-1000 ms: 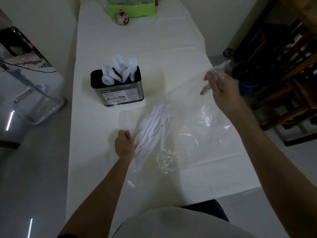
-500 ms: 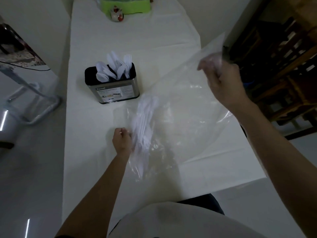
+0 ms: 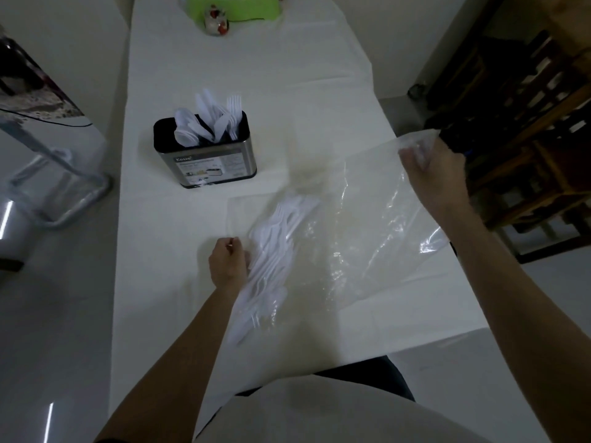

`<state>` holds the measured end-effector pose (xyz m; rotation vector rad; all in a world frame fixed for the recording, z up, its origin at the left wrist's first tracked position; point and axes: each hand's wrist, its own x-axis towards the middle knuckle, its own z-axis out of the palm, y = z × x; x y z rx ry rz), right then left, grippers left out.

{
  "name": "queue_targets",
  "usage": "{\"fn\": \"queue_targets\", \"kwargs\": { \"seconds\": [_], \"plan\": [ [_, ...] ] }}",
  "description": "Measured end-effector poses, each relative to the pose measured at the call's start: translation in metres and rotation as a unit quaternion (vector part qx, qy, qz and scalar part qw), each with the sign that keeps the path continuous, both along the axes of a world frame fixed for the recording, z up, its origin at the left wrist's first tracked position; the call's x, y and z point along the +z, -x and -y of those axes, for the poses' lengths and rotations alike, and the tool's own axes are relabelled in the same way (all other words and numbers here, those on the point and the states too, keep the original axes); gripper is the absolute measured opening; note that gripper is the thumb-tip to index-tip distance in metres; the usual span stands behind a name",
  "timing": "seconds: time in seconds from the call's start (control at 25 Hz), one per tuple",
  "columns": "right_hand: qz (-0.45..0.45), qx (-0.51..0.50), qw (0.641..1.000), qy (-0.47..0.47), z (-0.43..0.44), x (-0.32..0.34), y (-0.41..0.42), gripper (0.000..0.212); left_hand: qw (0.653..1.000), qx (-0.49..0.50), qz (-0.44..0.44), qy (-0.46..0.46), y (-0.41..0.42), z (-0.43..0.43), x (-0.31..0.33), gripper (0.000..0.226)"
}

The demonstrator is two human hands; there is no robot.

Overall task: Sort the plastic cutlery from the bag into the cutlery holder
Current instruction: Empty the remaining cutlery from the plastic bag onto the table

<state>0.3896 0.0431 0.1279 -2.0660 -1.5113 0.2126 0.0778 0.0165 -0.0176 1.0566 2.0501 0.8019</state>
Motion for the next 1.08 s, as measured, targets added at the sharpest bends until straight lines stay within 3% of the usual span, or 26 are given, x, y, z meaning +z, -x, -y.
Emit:
{"fn": "queue_targets", "kwargs": {
  "seconds": [0.12, 0.2, 0.28, 0.4, 0.56, 0.68, 0.8, 1.08],
  "plan": [
    [-0.051, -0.089, 0.992, -0.073, 0.018, -0.006, -0.006, 0.049, 0.996, 0.024, 0.083, -0.014, -0.001, 0.005, 0.003, 0.023],
    [0.021, -0.101, 0.989, -0.103, 0.031, -0.009, -0.008, 0.063, 0.986, 0.043, 0.161, -0.016, 0.002, 0.009, 0.004, 0.021],
    [0.097, -0.090, 0.986, -0.098, 0.038, -0.017, -0.002, 0.062, 0.976, 0.039, 0.215, -0.006, 0.006, 0.014, 0.003, 0.021],
    [0.039, 0.021, 0.994, -0.096, 0.041, -0.044, 0.031, 0.044, 0.965, 0.019, 0.261, 0.023, 0.011, 0.023, 0.002, 0.014],
    [-0.067, 0.165, 0.984, 0.023, 0.042, -0.082, 0.108, 0.022, 0.956, 0.013, 0.289, 0.047, 0.017, 0.030, -0.005, 0.016],
    [-0.062, 0.227, 0.950, 0.203, 0.043, -0.098, 0.164, 0.036, 0.955, 0.017, 0.290, 0.054, 0.020, 0.033, -0.007, 0.014],
    [-0.030, 0.257, 0.914, 0.312, 0.045, -0.104, 0.200, 0.041, 0.957, 0.002, 0.284, 0.056, 0.023, 0.031, 0.000, 0.014],
    [0.007, 0.276, 0.904, 0.326, 0.052, -0.117, 0.207, 0.023, 0.965, -0.033, 0.244, 0.087, 0.032, 0.022, -0.011, 0.008]
  ]
}}
